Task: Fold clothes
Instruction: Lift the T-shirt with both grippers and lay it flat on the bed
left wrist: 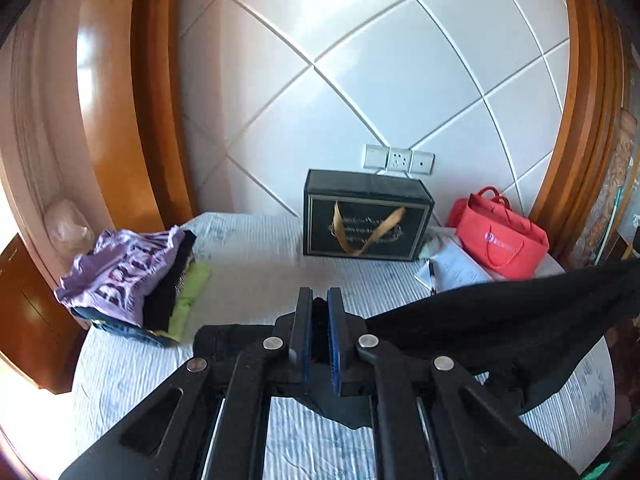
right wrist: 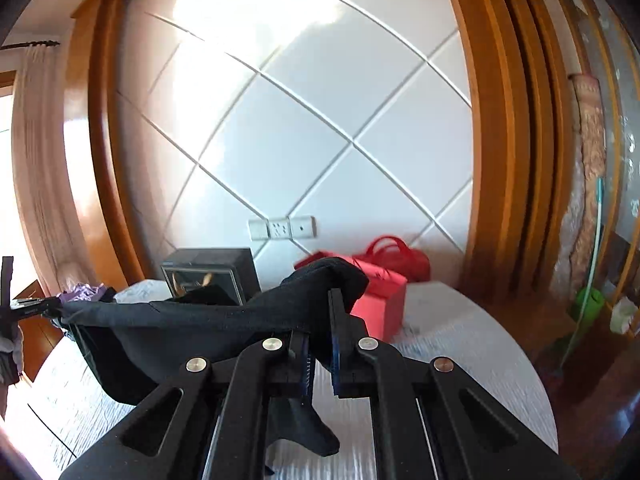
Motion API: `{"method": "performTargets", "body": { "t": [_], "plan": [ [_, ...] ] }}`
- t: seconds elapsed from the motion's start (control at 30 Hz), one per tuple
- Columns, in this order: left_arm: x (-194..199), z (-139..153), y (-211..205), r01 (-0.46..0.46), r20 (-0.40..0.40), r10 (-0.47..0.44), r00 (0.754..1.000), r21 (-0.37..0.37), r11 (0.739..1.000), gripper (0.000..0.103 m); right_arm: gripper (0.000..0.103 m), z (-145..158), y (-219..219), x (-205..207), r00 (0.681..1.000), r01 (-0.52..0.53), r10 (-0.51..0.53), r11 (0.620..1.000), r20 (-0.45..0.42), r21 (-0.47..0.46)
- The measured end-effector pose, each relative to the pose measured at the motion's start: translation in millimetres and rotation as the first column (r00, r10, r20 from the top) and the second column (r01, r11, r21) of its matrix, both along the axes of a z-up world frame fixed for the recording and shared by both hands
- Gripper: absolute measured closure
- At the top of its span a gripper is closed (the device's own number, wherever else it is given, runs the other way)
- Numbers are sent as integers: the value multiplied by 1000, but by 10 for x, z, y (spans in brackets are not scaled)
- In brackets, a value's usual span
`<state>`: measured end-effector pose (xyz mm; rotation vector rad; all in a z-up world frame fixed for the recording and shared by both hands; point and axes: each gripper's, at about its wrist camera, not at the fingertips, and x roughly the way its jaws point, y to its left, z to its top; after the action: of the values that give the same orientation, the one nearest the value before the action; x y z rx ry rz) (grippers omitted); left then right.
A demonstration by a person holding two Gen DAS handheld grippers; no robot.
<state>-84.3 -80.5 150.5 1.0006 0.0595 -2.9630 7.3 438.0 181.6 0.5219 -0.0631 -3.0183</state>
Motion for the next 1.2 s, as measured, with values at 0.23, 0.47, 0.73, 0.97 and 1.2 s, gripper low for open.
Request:
{"method": "performTargets", "body": {
  "t": [0.23, 0.47, 0.73, 0.97, 1.2],
  "plan": [
    [-101, 49, -441, 27, 35, -27, 999, -2, 1000, 97, 96, 28, -436, -123, 998, 25, -28, 998, 57, 54],
    [-123, -1143, 5, 221, 266, -226, 937, 52, 974, 39, 96, -544, -356, -198, 964, 132, -144, 989, 222, 66],
    [-365, -2306, 631, 306, 409, -295, 864, 40, 951, 39, 96, -1147, 111, -125, 891, 247, -238, 969, 386, 27],
    [-714, -2661, 716, 279, 433, -288, 854, 86, 956, 39, 96, -1346, 378, -118, 855, 279, -259, 960, 449, 23],
    [-832, -2657, 762, 227, 471, -270, 840, 148, 963, 98, 96, -1534, 487, -231, 821, 290, -268, 956, 504, 35]
  ]
}}
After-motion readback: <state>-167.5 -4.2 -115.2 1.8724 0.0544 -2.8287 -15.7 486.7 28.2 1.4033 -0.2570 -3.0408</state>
